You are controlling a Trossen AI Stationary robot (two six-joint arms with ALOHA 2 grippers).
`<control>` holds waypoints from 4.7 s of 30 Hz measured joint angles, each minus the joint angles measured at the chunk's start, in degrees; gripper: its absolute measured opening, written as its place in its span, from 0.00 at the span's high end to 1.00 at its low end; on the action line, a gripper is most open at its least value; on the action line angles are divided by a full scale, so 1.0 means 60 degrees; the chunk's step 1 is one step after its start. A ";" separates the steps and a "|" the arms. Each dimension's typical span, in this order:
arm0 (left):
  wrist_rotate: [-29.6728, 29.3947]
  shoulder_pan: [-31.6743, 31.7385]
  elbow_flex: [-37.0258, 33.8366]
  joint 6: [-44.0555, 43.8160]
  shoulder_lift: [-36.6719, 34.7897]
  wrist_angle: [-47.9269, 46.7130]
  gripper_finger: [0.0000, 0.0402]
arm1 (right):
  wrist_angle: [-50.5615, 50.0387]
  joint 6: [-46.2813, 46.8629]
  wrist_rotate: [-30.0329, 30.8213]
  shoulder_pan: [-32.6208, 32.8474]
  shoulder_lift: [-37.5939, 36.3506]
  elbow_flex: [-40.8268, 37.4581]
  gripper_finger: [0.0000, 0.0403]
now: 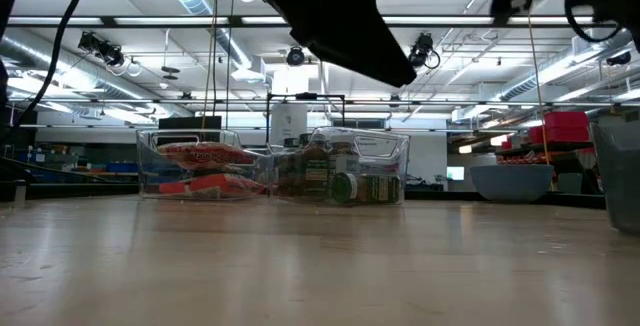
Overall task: Pick & Place Food Item
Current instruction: Put the green spoon into the gray bin
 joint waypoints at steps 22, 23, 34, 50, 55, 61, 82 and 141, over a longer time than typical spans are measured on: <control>0.0149 -0.0056 0.0001 -0.0135 0.0000 -0.0417 0.49 | -0.2615 0.6765 0.0245 0.2476 -0.0010 -0.2040 0.97; 0.0149 -0.0056 0.0001 -0.0149 0.0000 -0.0417 0.49 | -0.2780 0.6936 0.0350 0.2480 -0.0023 -0.2015 0.97; 0.0146 -0.0059 0.0001 -0.0157 0.0000 -0.0409 0.49 | -0.2660 0.6965 0.0426 0.2481 -0.0018 -0.2019 0.80; 0.0081 -0.0059 0.0001 -0.0193 -0.0004 -0.0401 0.49 | -0.4439 0.7649 0.1889 0.2467 -0.0014 -0.2006 0.69; 0.0061 -0.0052 0.0001 -0.0192 -0.0004 -0.0402 0.49 | -0.4660 0.7495 0.1859 0.2485 0.0004 -0.2027 0.91; -0.0058 -0.0052 0.0001 -0.0157 -0.0004 -0.0402 0.49 | -0.5553 0.6940 0.2245 0.2742 0.0008 -0.1380 0.95; -0.0470 -0.0059 0.0005 -0.0001 -0.0004 -0.0406 0.49 | -0.7294 0.3671 0.6114 0.4965 0.0004 0.1653 0.96; -0.0433 -0.0307 0.0005 0.0845 -0.0007 0.0895 0.49 | -0.3980 0.4943 0.5090 0.6292 -0.0004 -0.1017 0.66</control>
